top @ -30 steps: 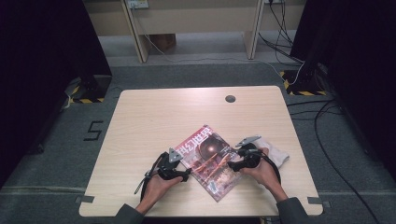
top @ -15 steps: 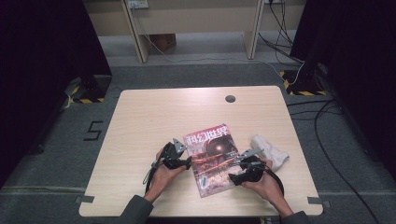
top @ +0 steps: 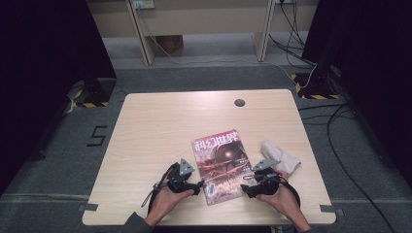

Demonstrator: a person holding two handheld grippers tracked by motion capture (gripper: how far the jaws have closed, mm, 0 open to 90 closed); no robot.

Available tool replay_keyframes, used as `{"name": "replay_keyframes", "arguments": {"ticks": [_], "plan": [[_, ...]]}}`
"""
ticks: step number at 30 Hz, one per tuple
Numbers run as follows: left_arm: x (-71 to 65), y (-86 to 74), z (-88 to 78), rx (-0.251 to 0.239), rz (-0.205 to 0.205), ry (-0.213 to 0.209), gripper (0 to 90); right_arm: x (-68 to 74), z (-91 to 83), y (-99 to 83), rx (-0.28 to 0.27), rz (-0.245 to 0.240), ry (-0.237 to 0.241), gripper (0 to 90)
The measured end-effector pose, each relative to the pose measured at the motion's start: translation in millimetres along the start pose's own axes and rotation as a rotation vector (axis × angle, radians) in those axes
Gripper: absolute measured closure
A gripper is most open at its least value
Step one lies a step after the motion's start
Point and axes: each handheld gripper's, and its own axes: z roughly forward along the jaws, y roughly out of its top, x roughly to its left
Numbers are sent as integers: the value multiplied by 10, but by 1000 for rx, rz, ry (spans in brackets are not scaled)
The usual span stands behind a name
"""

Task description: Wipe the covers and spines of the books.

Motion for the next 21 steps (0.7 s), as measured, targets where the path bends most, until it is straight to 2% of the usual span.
{"name": "replay_keyframes", "arguments": {"ticks": [3,9,10,12,16,21], "plan": [[-61,-8,7,13,27,-2,261,47,-8,-23,3,4,11,224],[-15,-6,17,13,15,6,248,140,-9,-51,4,-3,11,196],[-7,-2,14,13,34,25,248,156,-8,-53,4,-10,13,188],[16,5,18,13,40,34,246,189,-9,-57,8,-20,15,180],[85,17,23,24,33,31,244,236,-3,-64,10,-29,17,170],[154,40,47,24,20,49,239,285,22,-59,6,-29,6,166]]}}
